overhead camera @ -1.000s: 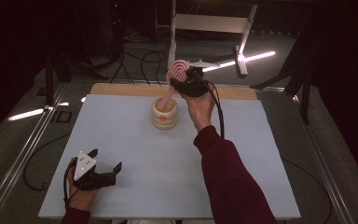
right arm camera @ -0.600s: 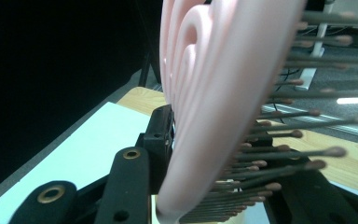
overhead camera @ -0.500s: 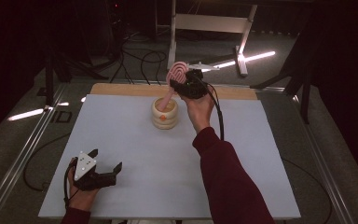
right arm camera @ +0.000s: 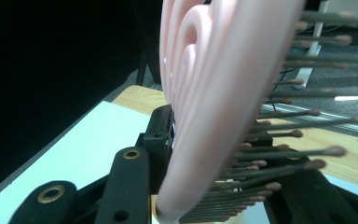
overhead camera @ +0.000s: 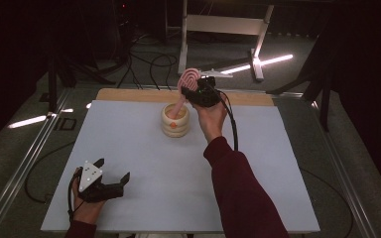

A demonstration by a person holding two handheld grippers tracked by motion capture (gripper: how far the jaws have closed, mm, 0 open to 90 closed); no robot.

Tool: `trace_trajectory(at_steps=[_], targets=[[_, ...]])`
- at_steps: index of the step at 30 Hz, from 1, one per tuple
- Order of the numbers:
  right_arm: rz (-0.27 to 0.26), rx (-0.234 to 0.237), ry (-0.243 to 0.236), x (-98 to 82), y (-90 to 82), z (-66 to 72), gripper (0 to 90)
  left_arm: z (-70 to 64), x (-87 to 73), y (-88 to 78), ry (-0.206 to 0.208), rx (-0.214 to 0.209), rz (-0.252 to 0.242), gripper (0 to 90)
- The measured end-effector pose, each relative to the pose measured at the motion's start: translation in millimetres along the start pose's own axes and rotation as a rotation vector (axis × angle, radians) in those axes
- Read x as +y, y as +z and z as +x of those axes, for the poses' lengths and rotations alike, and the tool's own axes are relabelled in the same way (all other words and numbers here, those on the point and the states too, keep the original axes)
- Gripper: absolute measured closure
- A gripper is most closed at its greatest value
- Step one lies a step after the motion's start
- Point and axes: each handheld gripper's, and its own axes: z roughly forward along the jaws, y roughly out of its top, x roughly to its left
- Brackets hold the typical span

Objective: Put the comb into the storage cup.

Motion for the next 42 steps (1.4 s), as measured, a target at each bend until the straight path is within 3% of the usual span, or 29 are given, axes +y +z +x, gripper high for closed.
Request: trace_trajectory(at_steps=[42], targets=[[0.023,0.006,0.015,-20.3,20.4,5.7,63.7,0.0,-0.2,0.2,0.003,-0.004,0.003,0.6]])
